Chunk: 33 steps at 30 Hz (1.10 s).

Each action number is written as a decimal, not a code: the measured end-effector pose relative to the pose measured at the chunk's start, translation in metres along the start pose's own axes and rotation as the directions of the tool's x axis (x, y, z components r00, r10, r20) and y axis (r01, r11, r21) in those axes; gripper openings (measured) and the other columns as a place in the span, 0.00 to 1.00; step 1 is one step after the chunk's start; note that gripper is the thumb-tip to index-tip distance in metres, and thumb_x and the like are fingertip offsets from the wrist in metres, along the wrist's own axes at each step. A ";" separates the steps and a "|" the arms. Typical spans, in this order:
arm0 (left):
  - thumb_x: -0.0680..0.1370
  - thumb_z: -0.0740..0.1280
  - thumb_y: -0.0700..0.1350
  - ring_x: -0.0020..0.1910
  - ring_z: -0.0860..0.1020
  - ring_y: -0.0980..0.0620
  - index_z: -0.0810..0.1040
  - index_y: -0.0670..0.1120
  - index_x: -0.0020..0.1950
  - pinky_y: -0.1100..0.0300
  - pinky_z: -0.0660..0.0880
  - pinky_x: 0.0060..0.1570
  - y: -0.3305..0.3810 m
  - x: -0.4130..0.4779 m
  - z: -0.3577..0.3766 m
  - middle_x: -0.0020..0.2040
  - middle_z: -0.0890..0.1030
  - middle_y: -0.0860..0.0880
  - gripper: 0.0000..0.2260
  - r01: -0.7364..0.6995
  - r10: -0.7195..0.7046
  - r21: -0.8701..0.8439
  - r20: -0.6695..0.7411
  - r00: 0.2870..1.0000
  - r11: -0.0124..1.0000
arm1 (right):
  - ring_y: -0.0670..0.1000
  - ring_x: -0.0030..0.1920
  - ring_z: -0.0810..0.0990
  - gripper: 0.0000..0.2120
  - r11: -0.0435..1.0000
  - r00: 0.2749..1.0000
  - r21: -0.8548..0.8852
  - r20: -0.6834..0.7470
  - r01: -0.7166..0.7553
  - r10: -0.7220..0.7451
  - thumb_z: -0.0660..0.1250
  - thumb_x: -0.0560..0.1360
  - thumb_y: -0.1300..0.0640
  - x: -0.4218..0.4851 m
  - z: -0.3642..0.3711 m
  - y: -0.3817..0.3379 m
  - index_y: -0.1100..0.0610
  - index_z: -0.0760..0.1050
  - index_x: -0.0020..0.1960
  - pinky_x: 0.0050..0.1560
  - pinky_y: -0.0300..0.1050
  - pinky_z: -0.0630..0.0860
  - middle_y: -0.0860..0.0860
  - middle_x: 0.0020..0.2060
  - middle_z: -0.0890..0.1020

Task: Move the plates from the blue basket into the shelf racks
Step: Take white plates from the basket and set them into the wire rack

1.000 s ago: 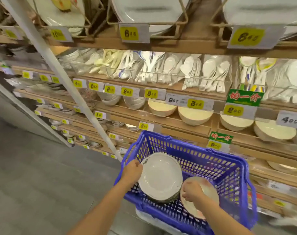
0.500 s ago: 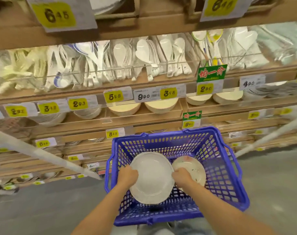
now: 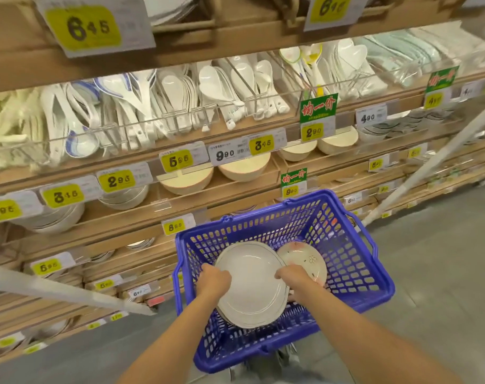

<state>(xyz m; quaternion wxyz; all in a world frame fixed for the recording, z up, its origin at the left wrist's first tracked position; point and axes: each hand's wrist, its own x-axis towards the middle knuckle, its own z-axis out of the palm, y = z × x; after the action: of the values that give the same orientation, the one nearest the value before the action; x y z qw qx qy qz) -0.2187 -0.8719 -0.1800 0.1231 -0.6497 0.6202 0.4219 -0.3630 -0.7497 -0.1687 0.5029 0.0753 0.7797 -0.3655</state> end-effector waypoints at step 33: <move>0.83 0.56 0.53 0.49 0.75 0.51 0.77 0.44 0.60 0.57 0.73 0.48 0.209 -0.221 0.127 0.48 0.77 0.50 0.17 -0.687 0.687 -0.034 0.002 0.726 0.726 | 0.55 0.48 0.84 0.12 0.866 0.912 0.286 -0.087 0.409 -0.402 0.65 0.79 0.54 -0.094 -0.352 0.040 0.58 0.77 0.59 0.47 0.48 0.81 0.56 0.49 0.85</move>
<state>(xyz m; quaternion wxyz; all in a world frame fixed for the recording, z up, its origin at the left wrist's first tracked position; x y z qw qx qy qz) -0.4312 -0.6716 -0.0271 -0.0471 -0.3730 0.8090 0.4519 -0.5556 -0.4702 -0.0296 0.3880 -0.0108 0.7201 -0.5751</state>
